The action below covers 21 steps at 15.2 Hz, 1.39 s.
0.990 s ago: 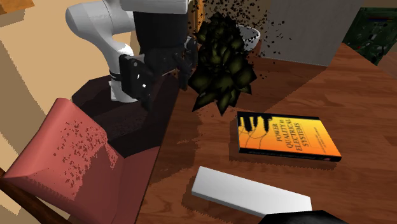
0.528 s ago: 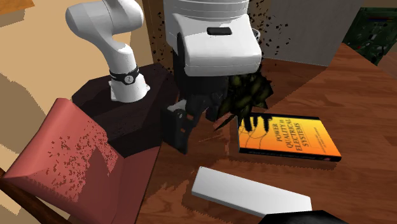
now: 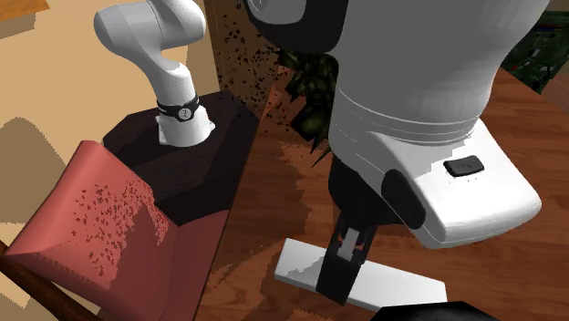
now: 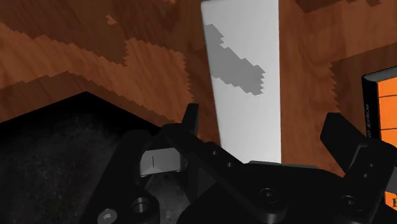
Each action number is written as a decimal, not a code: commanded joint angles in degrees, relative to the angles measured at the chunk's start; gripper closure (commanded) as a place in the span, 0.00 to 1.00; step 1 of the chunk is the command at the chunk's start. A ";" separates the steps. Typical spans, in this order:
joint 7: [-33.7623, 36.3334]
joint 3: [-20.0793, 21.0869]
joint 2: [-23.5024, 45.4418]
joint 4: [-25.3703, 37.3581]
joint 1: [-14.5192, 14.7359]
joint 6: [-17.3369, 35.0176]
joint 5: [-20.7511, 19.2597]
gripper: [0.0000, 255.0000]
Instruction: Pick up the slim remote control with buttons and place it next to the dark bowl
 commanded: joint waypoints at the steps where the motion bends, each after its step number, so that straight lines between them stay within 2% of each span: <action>1: -0.68 0.30 3.22 4.13 0.12 -0.72 0.09 0.00; 8: -0.62 0.24 5.53 1.77 0.10 3.95 0.00 0.00; 16: -0.62 0.25 5.53 1.77 0.10 3.95 0.00 0.00; 17: -0.62 0.25 5.53 1.77 0.10 3.95 0.00 1.00; 21: -0.62 0.24 5.54 1.79 0.10 3.94 0.00 1.00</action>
